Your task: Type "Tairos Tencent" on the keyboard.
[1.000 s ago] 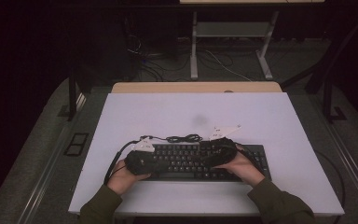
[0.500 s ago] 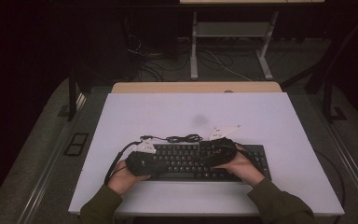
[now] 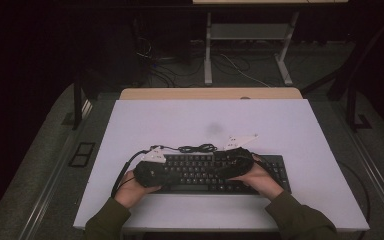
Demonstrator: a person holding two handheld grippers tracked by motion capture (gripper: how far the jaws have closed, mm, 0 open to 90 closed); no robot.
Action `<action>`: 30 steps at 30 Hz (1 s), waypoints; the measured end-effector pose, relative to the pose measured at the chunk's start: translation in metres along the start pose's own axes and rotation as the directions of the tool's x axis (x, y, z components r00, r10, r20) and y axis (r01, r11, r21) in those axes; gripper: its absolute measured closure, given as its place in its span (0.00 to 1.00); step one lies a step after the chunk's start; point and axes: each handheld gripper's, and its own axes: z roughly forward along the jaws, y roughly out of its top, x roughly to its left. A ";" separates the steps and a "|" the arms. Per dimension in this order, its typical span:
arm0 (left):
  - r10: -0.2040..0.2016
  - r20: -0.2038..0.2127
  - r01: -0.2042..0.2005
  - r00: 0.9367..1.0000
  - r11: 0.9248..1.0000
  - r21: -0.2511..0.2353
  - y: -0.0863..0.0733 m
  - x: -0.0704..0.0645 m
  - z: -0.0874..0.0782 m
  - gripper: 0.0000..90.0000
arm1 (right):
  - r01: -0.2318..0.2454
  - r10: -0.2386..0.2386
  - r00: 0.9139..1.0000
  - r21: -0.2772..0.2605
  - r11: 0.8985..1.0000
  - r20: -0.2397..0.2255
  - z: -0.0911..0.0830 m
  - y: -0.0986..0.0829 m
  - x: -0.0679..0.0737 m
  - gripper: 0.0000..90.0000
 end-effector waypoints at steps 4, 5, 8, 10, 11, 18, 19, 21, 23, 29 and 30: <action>-0.003 0.000 0.003 1.000 1.000 -0.009 0.001 0.000 -0.002 0.99 | -0.001 0.001 1.000 0.000 1.000 0.000 0.000 0.000 0.000 0.34; -0.005 -0.002 0.005 1.000 1.000 -0.016 0.002 0.000 -0.003 0.99 | 0.000 0.000 1.000 0.000 1.000 -0.001 0.000 0.000 0.000 0.34; -0.008 -0.014 0.007 1.000 1.000 -0.028 0.003 0.001 -0.005 0.91 | 0.000 0.000 1.000 0.000 1.000 -0.001 0.000 0.000 0.000 0.34; -0.015 -0.018 0.014 1.000 0.999 -0.037 0.004 0.002 -0.006 0.84 | 0.001 -0.001 1.000 0.001 1.000 -0.001 0.000 0.000 0.000 0.34; -0.015 -0.022 0.015 1.000 0.999 -0.038 0.004 0.003 -0.007 0.83 | 0.001 -0.001 1.000 0.001 1.000 -0.001 0.000 0.000 0.000 0.34; -0.028 -0.042 0.026 0.999 0.998 -0.059 0.007 0.007 -0.010 0.79 | 0.002 -0.002 1.000 0.001 1.000 -0.001 0.000 0.000 0.000 0.34; -0.029 -0.045 0.026 0.999 0.998 -0.061 0.007 0.008 -0.010 0.81 | 0.002 -0.002 1.000 0.001 1.000 -0.001 0.001 0.000 0.000 0.34; -0.027 -0.047 0.025 0.999 0.998 -0.055 0.008 0.010 -0.011 0.84 | 0.002 -0.002 1.000 0.001 1.000 -0.001 0.001 0.000 0.000 0.34; -0.033 -0.053 0.029 0.998 0.997 -0.065 0.008 0.011 -0.011 0.87 | 0.002 -0.002 1.000 0.002 1.000 -0.001 0.001 0.000 0.000 0.34; -0.045 -0.074 0.040 0.996 0.996 -0.074 0.009 0.018 -0.014 0.99 | 0.002 -0.002 1.000 0.001 1.000 -0.001 0.001 0.000 0.000 0.34; -0.054 -0.077 0.048 0.996 0.996 -0.079 0.008 0.019 -0.014 0.99 | 0.001 -0.001 1.000 0.001 1.000 -0.001 0.001 0.000 0.000 0.34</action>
